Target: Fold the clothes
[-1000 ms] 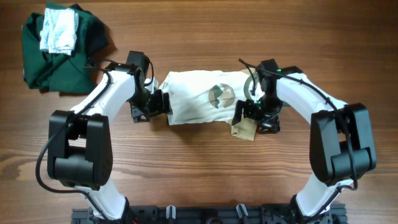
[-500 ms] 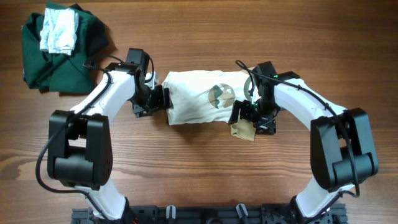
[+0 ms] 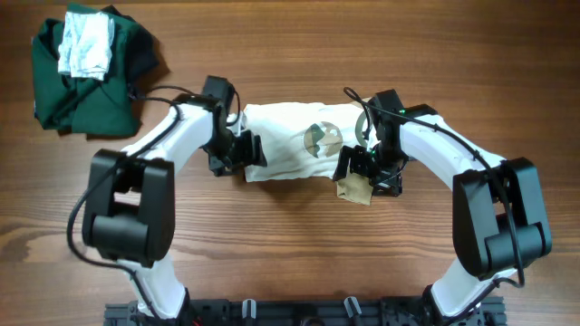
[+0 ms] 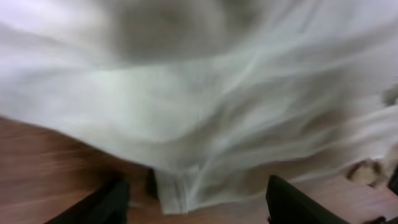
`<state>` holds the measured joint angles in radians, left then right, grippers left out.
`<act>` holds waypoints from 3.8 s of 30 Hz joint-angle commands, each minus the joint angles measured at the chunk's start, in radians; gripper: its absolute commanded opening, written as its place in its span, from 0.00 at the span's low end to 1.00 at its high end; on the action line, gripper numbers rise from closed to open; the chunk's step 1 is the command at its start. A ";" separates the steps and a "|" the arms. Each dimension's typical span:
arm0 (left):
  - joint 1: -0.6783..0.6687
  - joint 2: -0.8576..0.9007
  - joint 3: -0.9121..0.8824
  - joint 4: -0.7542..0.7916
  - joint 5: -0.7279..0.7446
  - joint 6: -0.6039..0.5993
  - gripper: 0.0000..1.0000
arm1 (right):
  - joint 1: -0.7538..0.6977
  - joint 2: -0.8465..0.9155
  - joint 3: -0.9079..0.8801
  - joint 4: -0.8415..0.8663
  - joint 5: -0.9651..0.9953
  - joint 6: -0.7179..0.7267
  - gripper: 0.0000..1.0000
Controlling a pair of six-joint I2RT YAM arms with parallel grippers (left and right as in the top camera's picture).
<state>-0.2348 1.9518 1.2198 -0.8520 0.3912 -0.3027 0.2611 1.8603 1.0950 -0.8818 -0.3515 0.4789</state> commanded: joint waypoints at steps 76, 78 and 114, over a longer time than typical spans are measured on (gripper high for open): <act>-0.003 -0.203 -0.008 0.103 -0.230 0.011 0.06 | -0.043 -0.157 -0.013 0.370 -0.114 0.052 0.04; -0.003 -0.203 -0.008 0.122 -0.233 0.011 0.06 | -0.043 -0.157 -0.013 0.383 -0.114 0.052 0.04; -0.003 -0.049 -0.008 0.440 -0.237 0.011 0.09 | -0.043 -0.105 -0.013 0.661 0.115 0.070 0.04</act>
<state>-0.2348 1.8748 1.2160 -0.4252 0.1680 -0.2977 0.2169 1.7241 1.0702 -0.2390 -0.2718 0.5461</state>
